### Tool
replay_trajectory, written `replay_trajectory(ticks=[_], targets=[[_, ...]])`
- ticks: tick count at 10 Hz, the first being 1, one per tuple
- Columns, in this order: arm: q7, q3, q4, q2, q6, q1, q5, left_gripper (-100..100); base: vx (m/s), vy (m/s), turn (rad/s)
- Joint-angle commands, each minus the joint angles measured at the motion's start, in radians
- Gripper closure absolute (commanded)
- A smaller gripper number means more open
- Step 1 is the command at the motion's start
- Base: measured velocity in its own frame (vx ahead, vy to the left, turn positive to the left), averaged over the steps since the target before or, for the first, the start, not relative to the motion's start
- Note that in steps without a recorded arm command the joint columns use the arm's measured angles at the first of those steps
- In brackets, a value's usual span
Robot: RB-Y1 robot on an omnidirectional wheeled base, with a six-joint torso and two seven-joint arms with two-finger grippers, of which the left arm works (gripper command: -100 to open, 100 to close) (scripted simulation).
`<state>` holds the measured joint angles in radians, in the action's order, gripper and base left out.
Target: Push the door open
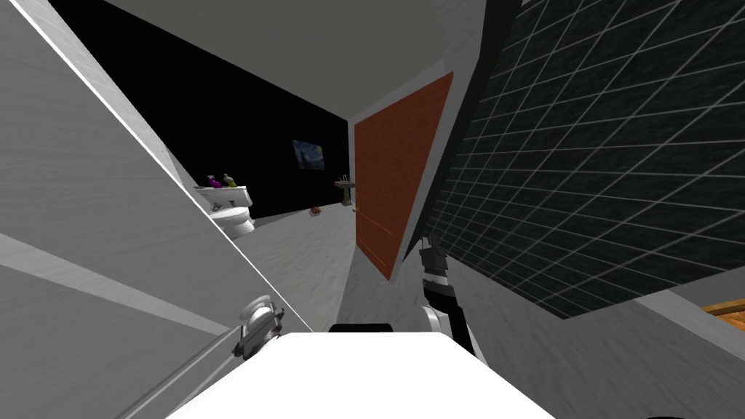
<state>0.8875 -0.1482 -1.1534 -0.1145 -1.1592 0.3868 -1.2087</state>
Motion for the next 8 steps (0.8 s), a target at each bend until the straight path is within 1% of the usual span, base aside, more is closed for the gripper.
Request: replay_trajectory(ticks=[1, 8], targets=[[0.004, 0.038, 0.021, 0.000, -0.012, -0.011, -0.008, 100, 0.084, 0.076, -0.020], [-0.003, 0.149, 0.039, 0.022, -0.002, -0.027, -0.039, 100, 0.093, 0.062, -0.020]])
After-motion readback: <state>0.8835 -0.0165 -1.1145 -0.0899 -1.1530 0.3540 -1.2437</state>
